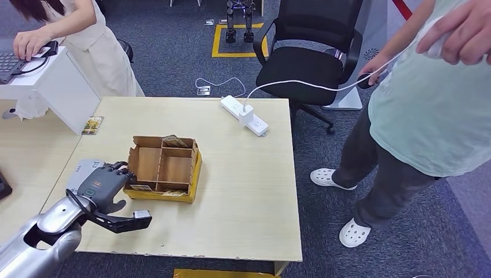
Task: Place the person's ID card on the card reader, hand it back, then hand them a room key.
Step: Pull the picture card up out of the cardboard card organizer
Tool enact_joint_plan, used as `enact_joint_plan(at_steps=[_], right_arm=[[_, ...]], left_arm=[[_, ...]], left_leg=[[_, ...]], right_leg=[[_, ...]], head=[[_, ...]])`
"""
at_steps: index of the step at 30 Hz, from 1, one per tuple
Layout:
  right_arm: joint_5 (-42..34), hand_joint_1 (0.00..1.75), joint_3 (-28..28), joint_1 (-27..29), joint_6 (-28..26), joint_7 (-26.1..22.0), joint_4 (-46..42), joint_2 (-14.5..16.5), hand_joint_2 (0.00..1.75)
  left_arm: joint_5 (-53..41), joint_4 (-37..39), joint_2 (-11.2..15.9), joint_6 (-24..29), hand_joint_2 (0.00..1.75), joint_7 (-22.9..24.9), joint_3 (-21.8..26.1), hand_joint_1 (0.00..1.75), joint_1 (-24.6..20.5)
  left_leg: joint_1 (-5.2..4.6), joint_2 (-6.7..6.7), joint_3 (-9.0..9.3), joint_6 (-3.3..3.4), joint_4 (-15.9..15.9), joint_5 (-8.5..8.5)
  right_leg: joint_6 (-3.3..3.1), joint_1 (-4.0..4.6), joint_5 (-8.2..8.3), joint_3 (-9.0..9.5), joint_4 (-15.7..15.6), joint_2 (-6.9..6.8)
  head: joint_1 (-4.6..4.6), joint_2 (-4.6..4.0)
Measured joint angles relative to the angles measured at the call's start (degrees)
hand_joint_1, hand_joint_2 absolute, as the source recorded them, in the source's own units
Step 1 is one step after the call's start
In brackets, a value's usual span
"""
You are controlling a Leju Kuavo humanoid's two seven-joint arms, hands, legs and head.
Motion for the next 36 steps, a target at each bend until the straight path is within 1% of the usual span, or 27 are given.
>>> enact_joint_plan(at_steps=[8, 18, 27, 36], right_arm=[[0.1, 0.0, 0.0, 0.0, 0.0, 0.0, 0.0, 0.0, 0.0], [0.4, 0.0, 0.0, 0.0, 0.0, 0.0, 0.0, 0.0, 0.0], [0.7, 0.0, 0.0, 0.0, 0.1, 0.0, 0.0, 0.0, 0.0], [0.7, 0.0, -0.1, 0.0, 0.1, 0.0, 0.0, 0.0, 0.0]], left_arm=[[-0.1, 0.0, 0.2, -0.1, 1.75, -0.1, 0.1, 0.0, 0.1], [1.6, -1.2, 1.7, -1.0, 1.75, -2.0, 0.1, 0.0, 0.6], [2.1, -2.3, 2.9, -1.2, 1.75, -2.0, 0.1, 0.0, 1.3], [3.0, -3.9, 3.4, -1.2, 1.75, -2.0, 0.1, 0.0, 1.7]], left_leg=[[0.0, 0.0, 0.0, 0.0, 0.0, 0.0], [0.0, 0.0, 0.0, 0.0, 0.0, 0.0], [0.0, 0.0, 0.0, 0.0, 0.0, 0.0], [0.0, -0.01, 0.0, 0.0, 0.0, 0.0]], right_leg=[[0.0, 0.0, 0.0, 0.0, 0.0, 0.0], [0.0, 0.0, 0.0, 0.0, 0.0, 0.0], [0.0, 0.0, 0.0, 0.0, 0.0, 0.0], [0.0, 0.0, 0.0, 0.0, 0.0, -0.01]], head=[[0.01, 0.0], [0.01, 0.0], [0.01, 0.0], [-0.02, 0.0]])
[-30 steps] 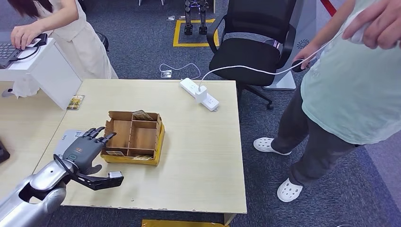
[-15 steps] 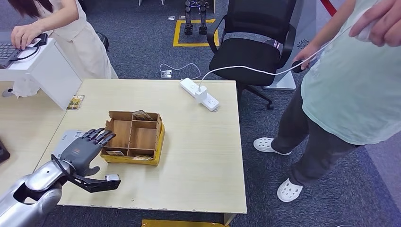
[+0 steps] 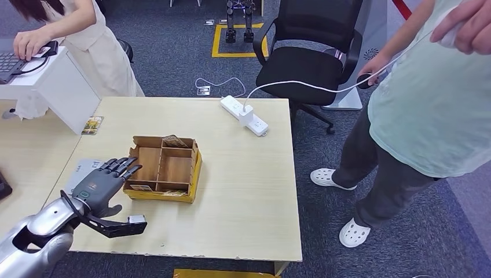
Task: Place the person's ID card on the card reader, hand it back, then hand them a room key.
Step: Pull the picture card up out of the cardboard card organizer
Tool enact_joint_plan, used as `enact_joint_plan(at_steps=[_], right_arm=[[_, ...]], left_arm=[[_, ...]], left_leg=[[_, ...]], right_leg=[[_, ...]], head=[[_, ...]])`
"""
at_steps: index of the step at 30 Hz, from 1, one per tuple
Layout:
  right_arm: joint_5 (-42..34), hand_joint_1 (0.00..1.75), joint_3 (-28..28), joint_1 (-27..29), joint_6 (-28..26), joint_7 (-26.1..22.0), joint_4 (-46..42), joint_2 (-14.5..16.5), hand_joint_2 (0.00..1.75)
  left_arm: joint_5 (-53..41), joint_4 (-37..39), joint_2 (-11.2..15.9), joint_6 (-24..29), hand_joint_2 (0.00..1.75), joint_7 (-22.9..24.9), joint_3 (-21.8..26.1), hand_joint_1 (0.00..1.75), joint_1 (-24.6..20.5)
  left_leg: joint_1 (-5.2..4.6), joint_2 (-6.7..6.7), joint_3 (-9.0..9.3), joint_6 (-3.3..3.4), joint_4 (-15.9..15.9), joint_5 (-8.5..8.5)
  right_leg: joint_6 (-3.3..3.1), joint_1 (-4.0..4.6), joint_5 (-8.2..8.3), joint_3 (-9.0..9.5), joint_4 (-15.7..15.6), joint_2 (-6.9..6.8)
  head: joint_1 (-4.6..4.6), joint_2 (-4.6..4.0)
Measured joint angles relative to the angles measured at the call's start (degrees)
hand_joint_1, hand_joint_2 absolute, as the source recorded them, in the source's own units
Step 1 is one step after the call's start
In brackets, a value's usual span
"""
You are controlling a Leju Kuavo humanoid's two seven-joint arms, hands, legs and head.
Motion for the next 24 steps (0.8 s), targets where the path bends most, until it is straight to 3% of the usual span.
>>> enact_joint_plan(at_steps=[24], right_arm=[[0.4, 0.0, -0.1, 0.0, 0.1, 0.0, 0.0, 0.0, 0.0]], left_arm=[[3.0, -2.1, 0.4, -0.5, 1.75, -1.2, -0.3, 0.0, 2.8]], left_leg=[[0.0, 0.0, 0.0, 0.0, 0.0, 0.0]], right_leg=[[0.01, 0.0, -0.01, 0.0, 0.0, 0.0]], head=[[-0.04, 0.0]])
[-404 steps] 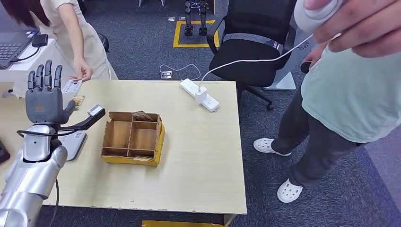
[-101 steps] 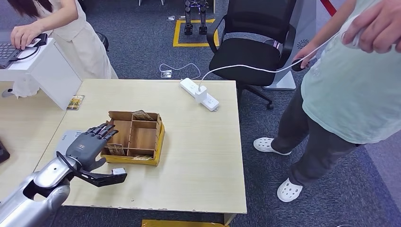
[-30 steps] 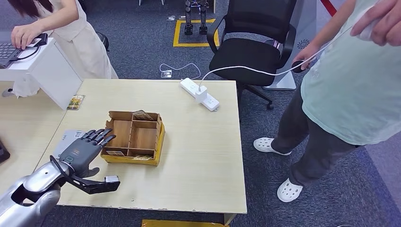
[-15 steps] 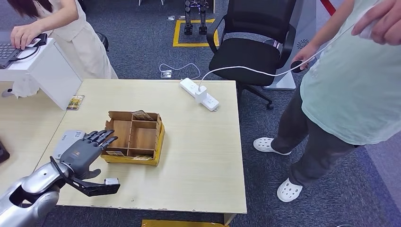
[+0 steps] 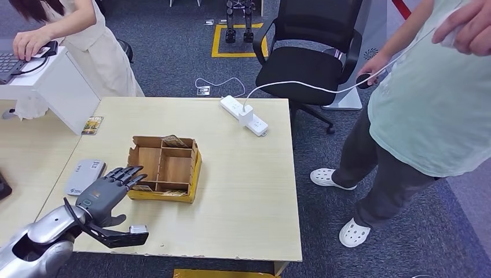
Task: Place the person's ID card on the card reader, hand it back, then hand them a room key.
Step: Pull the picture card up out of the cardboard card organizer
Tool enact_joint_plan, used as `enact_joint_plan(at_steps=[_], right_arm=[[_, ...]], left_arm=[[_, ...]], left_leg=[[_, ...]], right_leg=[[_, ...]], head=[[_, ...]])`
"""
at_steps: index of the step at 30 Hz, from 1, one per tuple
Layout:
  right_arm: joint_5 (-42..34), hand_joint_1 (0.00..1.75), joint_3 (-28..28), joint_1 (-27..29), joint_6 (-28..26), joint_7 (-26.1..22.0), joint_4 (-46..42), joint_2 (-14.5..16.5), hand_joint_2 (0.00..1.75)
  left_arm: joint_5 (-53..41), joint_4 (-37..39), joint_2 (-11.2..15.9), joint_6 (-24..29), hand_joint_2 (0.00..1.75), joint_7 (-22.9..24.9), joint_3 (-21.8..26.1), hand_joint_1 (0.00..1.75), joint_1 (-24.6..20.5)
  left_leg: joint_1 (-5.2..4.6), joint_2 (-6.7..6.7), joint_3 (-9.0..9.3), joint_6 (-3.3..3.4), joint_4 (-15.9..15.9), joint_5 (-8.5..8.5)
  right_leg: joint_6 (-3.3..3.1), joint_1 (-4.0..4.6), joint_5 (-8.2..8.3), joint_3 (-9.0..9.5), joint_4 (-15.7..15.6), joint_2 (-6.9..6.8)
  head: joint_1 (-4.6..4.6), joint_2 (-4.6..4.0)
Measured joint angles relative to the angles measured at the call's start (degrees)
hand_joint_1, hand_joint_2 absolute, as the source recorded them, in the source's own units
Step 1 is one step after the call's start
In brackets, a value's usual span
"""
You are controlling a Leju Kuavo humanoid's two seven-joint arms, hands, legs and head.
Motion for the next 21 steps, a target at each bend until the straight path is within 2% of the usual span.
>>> enact_joint_plan(at_steps=[3, 4, 7, 8, 10, 14, 18, 21], right_arm=[[0.1, 0.0, 0.0, 0.0, 0.0, 0.0, 0.0, 0.0, 0.0], [0.1, 0.0, 0.0, 0.0, 0.0, 0.0, 0.0, 0.0, 0.0], [0.1, 0.0, 0.0, 0.0, 0.0, 0.0, 0.0, 0.0, 0.0], [0.2, 0.0, 0.0, 0.0, 0.0, 0.0, 0.0, 0.0, 0.0], [0.2, 0.0, 0.0, 0.0, 0.0, 0.0, 0.0, 0.0, 0.0], [0.3, 0.0, 0.0, -0.1, 0.0, 0.0, 0.0, 0.0, 0.0], [0.3, 0.0, -0.1, -0.1, 0.0, 0.0, 0.0, 0.0, 0.0], [0.3, 0.0, -0.1, -0.1, 0.0, 0.0, 0.0, 0.0, 0.0]], left_arm=[[0.1, -0.2, 0.0, 0.0, 1.75, 0.0, 0.0, 0.0, 0.1], [0.1, -0.3, 0.0, 0.0, 1.75, 0.0, 0.0, 0.3, 0.1], [0.1, -0.3, 0.0, 0.0, 1.75, 0.0, -0.1, 1.53, 0.3], [0.1, -0.3, 0.0, 0.0, 1.75, 0.0, -0.1, 1.67, 0.3], [0.1, -0.3, 0.0, 0.1, 1.75, 0.0, -0.1, 1.72, 0.5], [0.1, -0.3, 0.0, 0.3, 1.75, 0.0, -0.1, 1.2, 0.6], [0.2, -0.4, 0.0, 0.6, 1.75, 0.2, -0.1, 1.43, 0.7], [0.2, -0.4, 0.0, 0.7, 1.75, 0.2, -0.1, 1.41, 0.9]], left_leg=[[0.0, 0.0, 0.0, 0.0, 0.0, 0.0], [0.0, 0.0, 0.0, 0.0, 0.0, 0.0], [0.0, 0.0, 0.0, 0.0, 0.0, 0.0], [0.0, 0.0, 0.0, 0.0, 0.0, 0.0], [0.0, 0.0, 0.0, 0.0, 0.0, 0.0], [0.0, 0.0, 0.0, 0.0, 0.0, 0.0], [0.0, 0.0, 0.0, 0.0, 0.0, 0.0], [0.0, 0.0, 0.0, 0.0, 0.0, 0.0]], right_leg=[[0.0, 0.0, 0.0, 0.0, 0.0, 0.0], [0.0, 0.0, 0.0, 0.0, 0.0, 0.0], [0.0, 0.0, 0.0, 0.0, 0.0, 0.0], [0.0, 0.0, 0.0, 0.0, 0.0, 0.0], [0.0, 0.0, 0.0, 0.0, 0.0, 0.0], [0.0, 0.0, 0.0, 0.0, 0.0, 0.0], [0.0, 0.0, 0.0, 0.0, 0.0, 0.0], [0.0, 0.0, 0.0, 0.0, 0.0, 0.0]], head=[[0.0, 0.0], [0.0, 0.0], [-0.01, 0.0], [-0.01, 0.0], [-0.01, 0.0], [0.01, 0.0], [0.0, 0.0], [0.0, 0.0]])
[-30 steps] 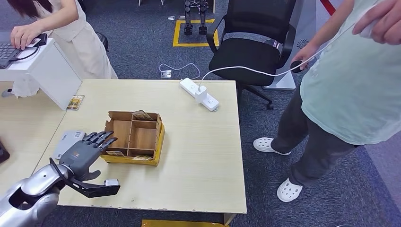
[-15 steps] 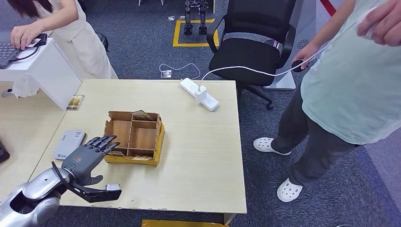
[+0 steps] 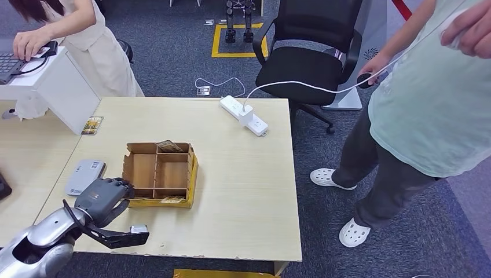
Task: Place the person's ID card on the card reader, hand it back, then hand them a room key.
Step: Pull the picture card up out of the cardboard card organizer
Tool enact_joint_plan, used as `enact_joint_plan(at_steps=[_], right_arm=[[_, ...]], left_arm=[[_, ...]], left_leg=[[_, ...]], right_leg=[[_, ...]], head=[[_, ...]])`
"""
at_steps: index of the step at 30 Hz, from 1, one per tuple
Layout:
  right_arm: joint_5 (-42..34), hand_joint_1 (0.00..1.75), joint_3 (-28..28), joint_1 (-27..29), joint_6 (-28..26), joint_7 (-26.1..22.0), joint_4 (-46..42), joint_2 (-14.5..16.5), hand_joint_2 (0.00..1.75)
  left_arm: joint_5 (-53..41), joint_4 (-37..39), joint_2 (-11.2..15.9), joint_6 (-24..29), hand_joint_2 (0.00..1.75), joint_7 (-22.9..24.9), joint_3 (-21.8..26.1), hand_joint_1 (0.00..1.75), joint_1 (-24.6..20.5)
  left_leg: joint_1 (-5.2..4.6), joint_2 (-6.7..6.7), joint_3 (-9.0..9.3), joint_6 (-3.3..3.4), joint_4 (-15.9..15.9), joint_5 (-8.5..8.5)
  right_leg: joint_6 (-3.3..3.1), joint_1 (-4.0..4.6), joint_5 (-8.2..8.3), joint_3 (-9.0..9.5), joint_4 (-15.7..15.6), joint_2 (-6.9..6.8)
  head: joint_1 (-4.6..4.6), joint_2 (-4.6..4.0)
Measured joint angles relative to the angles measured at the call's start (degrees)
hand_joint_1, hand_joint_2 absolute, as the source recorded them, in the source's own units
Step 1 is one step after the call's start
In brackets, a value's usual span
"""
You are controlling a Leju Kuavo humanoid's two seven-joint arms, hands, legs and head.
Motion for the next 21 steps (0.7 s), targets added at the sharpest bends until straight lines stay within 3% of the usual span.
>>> enact_joint_plan(at_steps=[4, 8, 17, 21], right_arm=[[-0.1, 0.0, -0.1, -0.1, 0.0, 0.0, 0.0, 0.0, 0.0], [-0.1, 0.0, -0.3, -0.1, 0.0, 0.0, 0.0, 0.0, 0.0], [0.2, 0.0, -0.9, -0.1, 0.0, -0.3, 0.0, 0.0, 0.0], [0.3, 0.0, -1.0, 0.0, -0.1, -0.8, 0.0, 0.0, 0.0]], left_arm=[[0.1, 0.0, 0.0, 0.1, 1.75, 0.0, 0.0, 1.37, 0.4], [0.1, -0.1, 0.0, 0.1, 1.75, 0.0, 0.0, 1.07, 0.6], [1.2, -0.8, 0.2, 0.8, 1.75, -0.1, 0.5, 1.71, 1.0], [3.9, -2.9, 1.4, 2.0, 1.75, 0.0, 3.6, 1.75, 0.5]], left_leg=[[0.0, 0.0, 0.0, 0.0, 0.0, 0.0], [0.0, 0.0, 0.0, 0.0, 0.0, 0.0], [0.01, 0.0, 0.0, 0.0, 0.0, 0.0], [0.03, 0.0, 0.0, -0.01, 0.0, 0.01]], right_leg=[[0.0, 0.0, 0.0, 0.0, 0.0, 0.0], [0.0, 0.0, 0.0, 0.0, 0.0, 0.0], [0.0, 0.01, 0.0, 0.0, 0.0, 0.0], [0.0, 0.02, 0.0, -0.02, 0.0, 0.0]], head=[[0.0, 0.0], [0.0, 0.0], [0.01, 0.0], [0.01, 0.0]])
